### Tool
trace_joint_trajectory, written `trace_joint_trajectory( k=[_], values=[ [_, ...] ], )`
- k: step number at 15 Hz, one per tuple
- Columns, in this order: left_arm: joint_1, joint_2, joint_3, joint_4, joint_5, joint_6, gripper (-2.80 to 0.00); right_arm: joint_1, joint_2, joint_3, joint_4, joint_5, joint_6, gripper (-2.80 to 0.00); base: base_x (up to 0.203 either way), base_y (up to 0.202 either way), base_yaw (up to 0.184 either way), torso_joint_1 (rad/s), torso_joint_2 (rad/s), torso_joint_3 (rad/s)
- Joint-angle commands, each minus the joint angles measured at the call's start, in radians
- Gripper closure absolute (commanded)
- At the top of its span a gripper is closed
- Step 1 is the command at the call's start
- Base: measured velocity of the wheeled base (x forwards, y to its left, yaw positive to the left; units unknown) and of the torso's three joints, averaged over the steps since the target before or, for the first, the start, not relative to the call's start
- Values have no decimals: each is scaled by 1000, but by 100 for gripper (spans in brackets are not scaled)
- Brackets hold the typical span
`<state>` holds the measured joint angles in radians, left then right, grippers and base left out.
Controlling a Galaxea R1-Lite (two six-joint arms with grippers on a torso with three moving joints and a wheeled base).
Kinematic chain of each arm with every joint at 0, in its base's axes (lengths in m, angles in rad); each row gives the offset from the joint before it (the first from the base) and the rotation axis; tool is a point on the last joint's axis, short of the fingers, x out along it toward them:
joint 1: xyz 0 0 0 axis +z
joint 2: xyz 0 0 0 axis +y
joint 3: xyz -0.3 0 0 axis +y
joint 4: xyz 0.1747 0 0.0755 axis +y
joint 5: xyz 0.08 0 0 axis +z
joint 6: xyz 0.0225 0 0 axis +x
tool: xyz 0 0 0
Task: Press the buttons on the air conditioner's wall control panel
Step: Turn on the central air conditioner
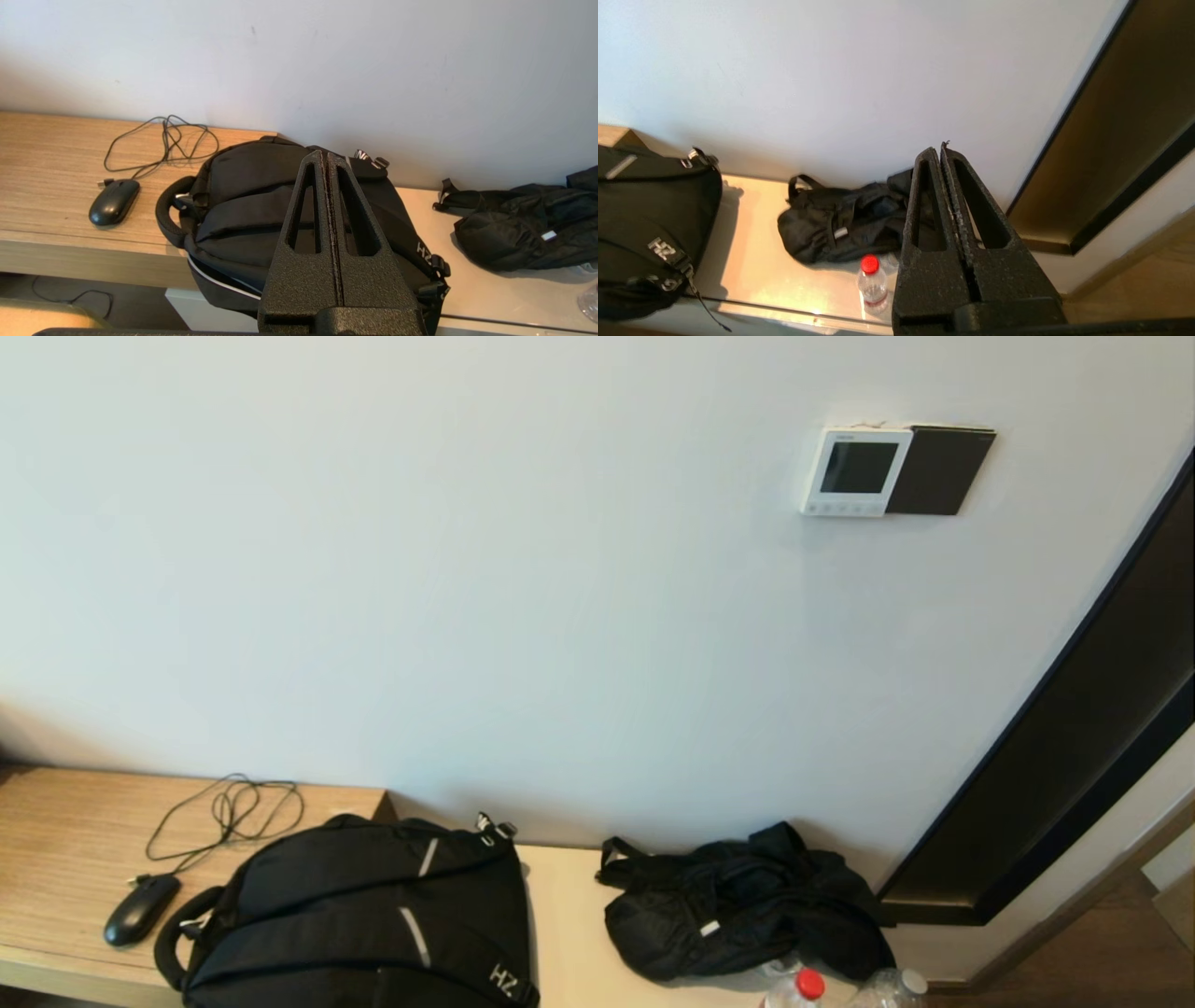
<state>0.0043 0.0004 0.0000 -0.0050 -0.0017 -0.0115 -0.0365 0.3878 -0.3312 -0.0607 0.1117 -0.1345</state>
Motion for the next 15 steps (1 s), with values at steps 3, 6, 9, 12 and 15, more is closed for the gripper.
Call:
trace_joint_trajectory(
  k=[3, 6, 9, 12, 15],
  values=[
    [0, 0, 0, 0, 0, -1, 0, -8, 214, -154, -33, 18, 5, 0, 0, 0, 0, 0, 0, 0],
    [0, 0, 0, 0, 0, -1, 0, -6, 262, -206, -36, 19, 9, 0, 0, 0, 0, 0, 0, 0],
    [0, 0, 0, 0, 0, -1, 0, -8, 328, -256, -74, 18, 23, 0, 0, 0, 0, 0, 0, 0],
    [0, 0, 0, -1, 0, -1, 0, -6, 369, -293, -84, 17, 34, 0, 0, 0, 0, 0, 0, 0],
    [0, 0, 0, -1, 0, -1, 0, -6, 414, -331, -85, 17, 53, 0, 0, 0, 0, 0, 0, 0]
  ],
)
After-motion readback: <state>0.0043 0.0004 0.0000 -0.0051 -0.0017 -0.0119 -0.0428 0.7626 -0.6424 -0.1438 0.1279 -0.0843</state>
